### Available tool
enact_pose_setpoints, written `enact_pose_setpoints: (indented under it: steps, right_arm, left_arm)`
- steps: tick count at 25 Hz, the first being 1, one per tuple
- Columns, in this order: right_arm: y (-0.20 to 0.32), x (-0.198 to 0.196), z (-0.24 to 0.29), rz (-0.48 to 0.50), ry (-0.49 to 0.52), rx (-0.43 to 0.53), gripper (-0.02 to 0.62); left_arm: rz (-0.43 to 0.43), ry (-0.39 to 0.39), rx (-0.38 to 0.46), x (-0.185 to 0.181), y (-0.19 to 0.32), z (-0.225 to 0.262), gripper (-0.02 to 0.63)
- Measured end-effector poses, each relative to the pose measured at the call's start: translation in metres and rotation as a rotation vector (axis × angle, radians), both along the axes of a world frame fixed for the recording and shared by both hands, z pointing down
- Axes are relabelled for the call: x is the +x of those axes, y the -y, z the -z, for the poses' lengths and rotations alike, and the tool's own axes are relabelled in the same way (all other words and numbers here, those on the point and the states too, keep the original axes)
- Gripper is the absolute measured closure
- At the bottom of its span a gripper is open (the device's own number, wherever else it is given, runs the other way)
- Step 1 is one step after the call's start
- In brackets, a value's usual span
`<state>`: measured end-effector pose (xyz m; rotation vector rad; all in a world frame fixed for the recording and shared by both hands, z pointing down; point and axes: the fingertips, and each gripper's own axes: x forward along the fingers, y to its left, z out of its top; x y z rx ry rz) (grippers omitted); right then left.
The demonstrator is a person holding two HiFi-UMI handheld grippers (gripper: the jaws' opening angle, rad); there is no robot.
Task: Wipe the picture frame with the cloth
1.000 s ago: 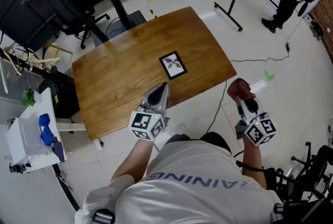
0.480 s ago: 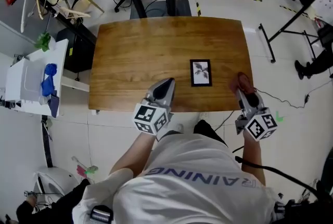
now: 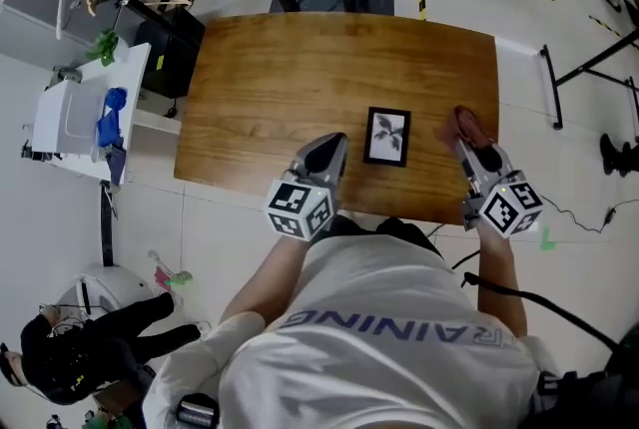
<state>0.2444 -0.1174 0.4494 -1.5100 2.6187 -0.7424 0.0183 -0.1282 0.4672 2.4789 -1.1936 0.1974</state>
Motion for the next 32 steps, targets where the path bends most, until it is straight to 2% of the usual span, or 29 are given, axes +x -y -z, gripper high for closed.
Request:
enact_pose_setpoints:
  steps: [5,8,12,17,25,32]
  right_arm:
    - [0.019,-0.017,-0.001,0.047,0.025,-0.016,0.479]
    - [0.027,-0.037,-0.011,0.080,0.051,-0.055,0.478]
    - [0.040,-0.064,-0.042,0.125,0.075,-0.149,0.479]
    - [0.063,-0.097,-0.099,0.186,0.040,-0.320,0.477]
    - [0.076,-0.146,-0.165,0.258,0.054,-0.552,0.479]
    - [0.084,-0.150,-0.202,0.236,0.050,-0.677,0.478]
  left_arm:
    - [-0.007,0.017,-0.040,0.004,0.008,-0.019,0.600]
    - [-0.067,0.055,-0.083,0.012,0.013,-0.047,0.600]
    - [-0.164,0.132,-0.202,0.032,0.009,-0.114,0.600]
    - [-0.226,0.199,-0.321,0.046,-0.003,-0.177,0.600]
    - [-0.317,0.234,-0.409,0.058,-0.017,-0.210,0.600]
    - [-0.324,0.221,-0.409,0.062,-0.013,-0.217,0.600]
